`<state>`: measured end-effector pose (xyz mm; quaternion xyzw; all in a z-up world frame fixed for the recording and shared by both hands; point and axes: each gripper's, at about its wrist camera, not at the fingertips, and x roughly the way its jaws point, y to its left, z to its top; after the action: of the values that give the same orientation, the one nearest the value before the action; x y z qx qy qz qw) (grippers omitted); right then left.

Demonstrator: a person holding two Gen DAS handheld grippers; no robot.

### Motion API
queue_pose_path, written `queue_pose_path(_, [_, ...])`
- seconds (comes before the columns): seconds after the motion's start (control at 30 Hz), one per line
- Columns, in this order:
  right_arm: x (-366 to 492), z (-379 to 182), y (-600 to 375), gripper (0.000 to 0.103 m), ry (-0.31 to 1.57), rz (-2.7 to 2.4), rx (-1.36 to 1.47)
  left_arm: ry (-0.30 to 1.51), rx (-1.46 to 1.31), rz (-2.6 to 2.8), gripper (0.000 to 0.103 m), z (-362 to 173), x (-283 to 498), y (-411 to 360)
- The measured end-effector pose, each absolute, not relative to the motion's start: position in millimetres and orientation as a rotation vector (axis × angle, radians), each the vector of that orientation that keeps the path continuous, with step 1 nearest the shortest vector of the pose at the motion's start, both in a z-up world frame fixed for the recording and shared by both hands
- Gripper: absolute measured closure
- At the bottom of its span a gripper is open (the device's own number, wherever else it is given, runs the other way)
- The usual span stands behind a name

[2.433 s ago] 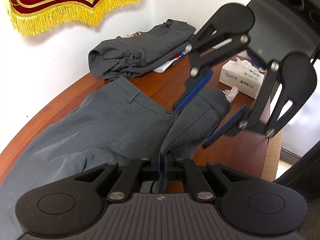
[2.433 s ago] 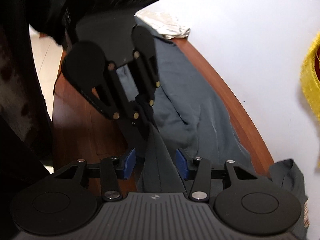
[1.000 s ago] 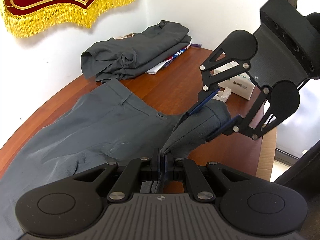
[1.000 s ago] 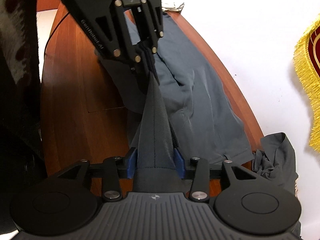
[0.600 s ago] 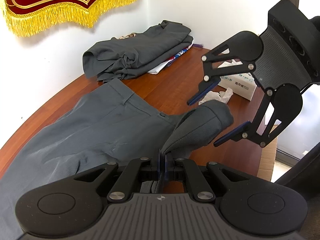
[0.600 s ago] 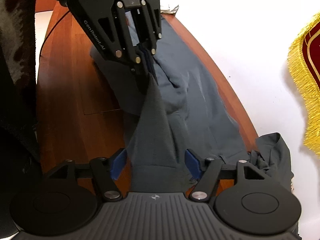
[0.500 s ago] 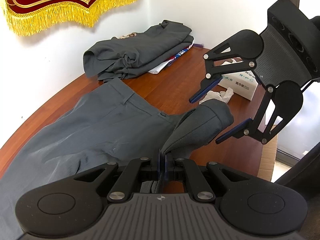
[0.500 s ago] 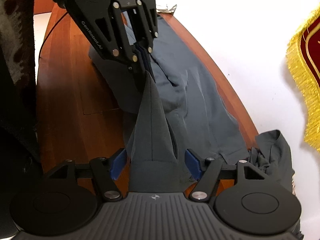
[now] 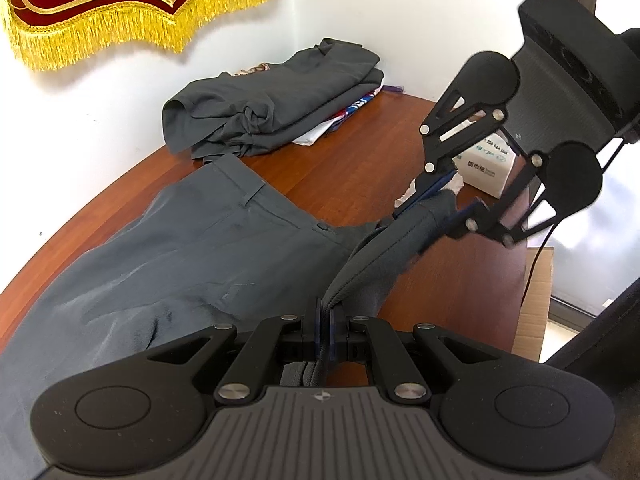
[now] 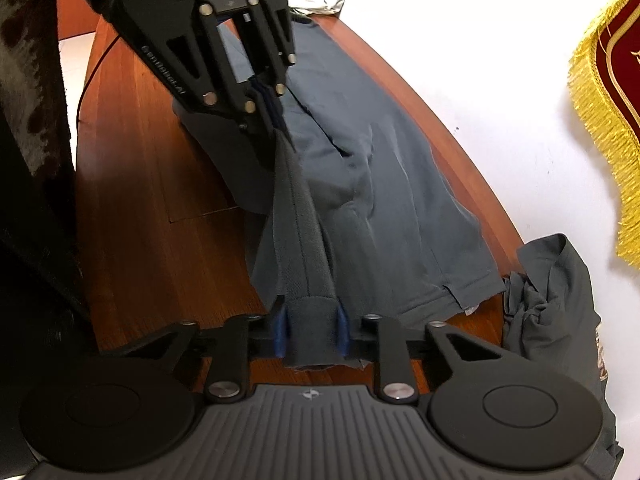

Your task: Fold clothes

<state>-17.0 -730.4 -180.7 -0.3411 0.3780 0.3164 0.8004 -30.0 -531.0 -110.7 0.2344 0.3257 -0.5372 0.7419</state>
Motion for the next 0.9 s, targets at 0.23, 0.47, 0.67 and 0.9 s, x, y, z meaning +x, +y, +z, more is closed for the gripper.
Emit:
queue_pose_path(0.23, [-11,-173,-742,0.094,0.809,0.671,-0.731,0.707,0.505,-1.191,0.089,-114,-44,-524])
queue_pose_path(0.47, [-6,-168,-751,0.094,0.807,0.642,-0.748,0.72,0.484,-1.063,0.071,-130,-67,-486])
queue_pose_path(0.67, [-5,-167,-753,0.094,0.814,0.628,-0.75,0.799,0.497,-0.891,0.071,-153,-92,-426])
queue_pose_path(0.9, [-2,-166,-753,0.094,0.831,0.611,-0.762,0.853,0.534,-0.688,0.071,-171,-99,-352])
